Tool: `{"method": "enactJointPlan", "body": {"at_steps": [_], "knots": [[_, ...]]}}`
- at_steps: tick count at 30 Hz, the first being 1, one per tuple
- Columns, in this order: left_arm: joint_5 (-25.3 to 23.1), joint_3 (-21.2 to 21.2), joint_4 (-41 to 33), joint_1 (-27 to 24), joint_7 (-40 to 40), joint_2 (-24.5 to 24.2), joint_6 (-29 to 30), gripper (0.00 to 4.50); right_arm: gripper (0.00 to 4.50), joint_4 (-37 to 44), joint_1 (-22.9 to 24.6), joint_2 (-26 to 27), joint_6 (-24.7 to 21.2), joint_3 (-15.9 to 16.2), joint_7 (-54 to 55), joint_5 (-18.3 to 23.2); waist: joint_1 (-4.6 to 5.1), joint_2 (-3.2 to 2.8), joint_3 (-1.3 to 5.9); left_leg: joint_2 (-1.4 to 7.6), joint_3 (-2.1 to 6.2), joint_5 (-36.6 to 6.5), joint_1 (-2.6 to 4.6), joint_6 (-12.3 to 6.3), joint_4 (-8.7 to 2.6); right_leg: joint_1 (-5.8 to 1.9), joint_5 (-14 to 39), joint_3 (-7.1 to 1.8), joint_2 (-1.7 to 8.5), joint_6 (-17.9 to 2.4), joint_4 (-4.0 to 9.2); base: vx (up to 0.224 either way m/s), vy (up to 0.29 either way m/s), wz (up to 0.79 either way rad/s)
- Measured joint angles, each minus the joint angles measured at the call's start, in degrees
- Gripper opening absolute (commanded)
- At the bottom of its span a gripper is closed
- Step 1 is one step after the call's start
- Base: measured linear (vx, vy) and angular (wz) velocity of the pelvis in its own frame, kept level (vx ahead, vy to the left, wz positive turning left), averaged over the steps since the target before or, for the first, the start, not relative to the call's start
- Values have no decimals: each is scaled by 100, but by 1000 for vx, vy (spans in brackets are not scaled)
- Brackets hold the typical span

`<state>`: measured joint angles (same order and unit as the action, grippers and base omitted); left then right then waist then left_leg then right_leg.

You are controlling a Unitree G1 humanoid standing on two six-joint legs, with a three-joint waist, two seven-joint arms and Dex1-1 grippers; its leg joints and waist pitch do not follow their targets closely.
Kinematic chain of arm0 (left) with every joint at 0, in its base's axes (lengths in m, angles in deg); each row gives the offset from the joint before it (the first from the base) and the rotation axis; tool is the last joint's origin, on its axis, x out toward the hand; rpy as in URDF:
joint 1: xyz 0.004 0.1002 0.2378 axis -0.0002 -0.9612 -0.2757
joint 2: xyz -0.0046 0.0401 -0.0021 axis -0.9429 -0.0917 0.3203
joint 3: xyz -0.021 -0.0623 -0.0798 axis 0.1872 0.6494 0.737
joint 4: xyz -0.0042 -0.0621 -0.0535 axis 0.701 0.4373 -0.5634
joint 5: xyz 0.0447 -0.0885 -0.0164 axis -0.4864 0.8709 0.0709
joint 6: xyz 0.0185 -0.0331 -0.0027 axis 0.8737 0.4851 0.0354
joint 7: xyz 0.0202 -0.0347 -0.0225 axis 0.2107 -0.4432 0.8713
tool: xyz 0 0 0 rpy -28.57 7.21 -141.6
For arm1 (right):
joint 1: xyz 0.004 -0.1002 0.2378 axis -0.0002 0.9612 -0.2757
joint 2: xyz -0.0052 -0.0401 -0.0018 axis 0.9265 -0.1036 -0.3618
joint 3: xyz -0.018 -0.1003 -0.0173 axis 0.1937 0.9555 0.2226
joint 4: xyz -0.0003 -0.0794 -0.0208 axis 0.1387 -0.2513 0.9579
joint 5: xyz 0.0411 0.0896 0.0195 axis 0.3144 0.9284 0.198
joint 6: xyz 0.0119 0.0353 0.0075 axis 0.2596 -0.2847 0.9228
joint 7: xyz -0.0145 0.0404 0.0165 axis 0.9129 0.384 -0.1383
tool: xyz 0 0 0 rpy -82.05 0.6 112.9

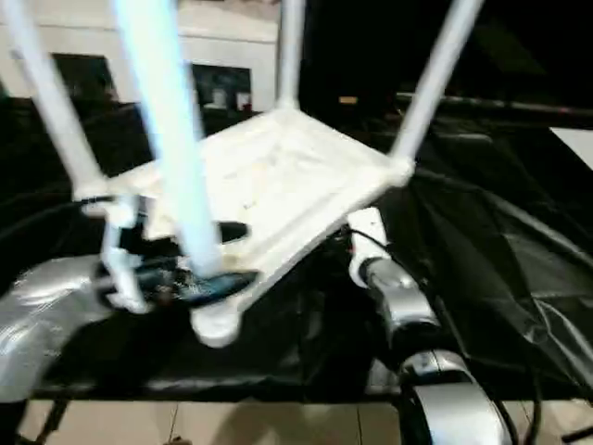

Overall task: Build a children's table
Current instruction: Rotate table base

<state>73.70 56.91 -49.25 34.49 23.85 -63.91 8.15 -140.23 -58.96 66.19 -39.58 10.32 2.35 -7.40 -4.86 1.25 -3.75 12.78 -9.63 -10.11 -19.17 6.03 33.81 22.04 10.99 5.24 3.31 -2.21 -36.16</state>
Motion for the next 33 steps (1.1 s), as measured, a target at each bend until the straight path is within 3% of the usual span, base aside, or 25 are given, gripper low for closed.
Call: {"method": "enactJointPlan", "body": {"at_steps": [8,17,22,27,30,33], "knots": [[-144,-392,233,363,-135,240,-68,441,450,-399,-203,239,349,157,-651,-108,157,6,1,5,-1,0,-22,0,-1,3,10,0,-7,13,0,0,0,0],[-624,-771,750,652,-177,576,-528,441,450,-784,-508,579,543,367,-902,-301,191,18,2,7,0,0,-17,0,-3,6,10,1,-6,12,1,0,0,0],[-923,-903,1003,777,-118,717,-795,441,450,-894,-612,732,704,522,-1038,-446,149,36,5,6,-1,0,-34,-1,-4,19,8,1,-3,8,1,0,0,0],[-1673,-1099,1634,1000,415,770,-1351,441,450,-1049,-753,935,902,673,-707,-574,92,36,5,5,-1,2,-46,-1,-2,45,-1,1,-2,-6,0,0,0,0],[-2200,-1184,2036,1142,771,584,-1620,441,450,-1051,-815,972,957,559,-362,-582,47,36,5,6,-1,3,-83,0,-2,74,-2,0,-2,-4,-7,0,0,0],[-2401,-1144,2119,1102,831,381,-1657,441,450,-1061,-810,819,960,416,-227,-491,-32,45,6,6,-10,4,-95,0,-2,102,-9,0,-2,-17,-9,0,0,0]]}}
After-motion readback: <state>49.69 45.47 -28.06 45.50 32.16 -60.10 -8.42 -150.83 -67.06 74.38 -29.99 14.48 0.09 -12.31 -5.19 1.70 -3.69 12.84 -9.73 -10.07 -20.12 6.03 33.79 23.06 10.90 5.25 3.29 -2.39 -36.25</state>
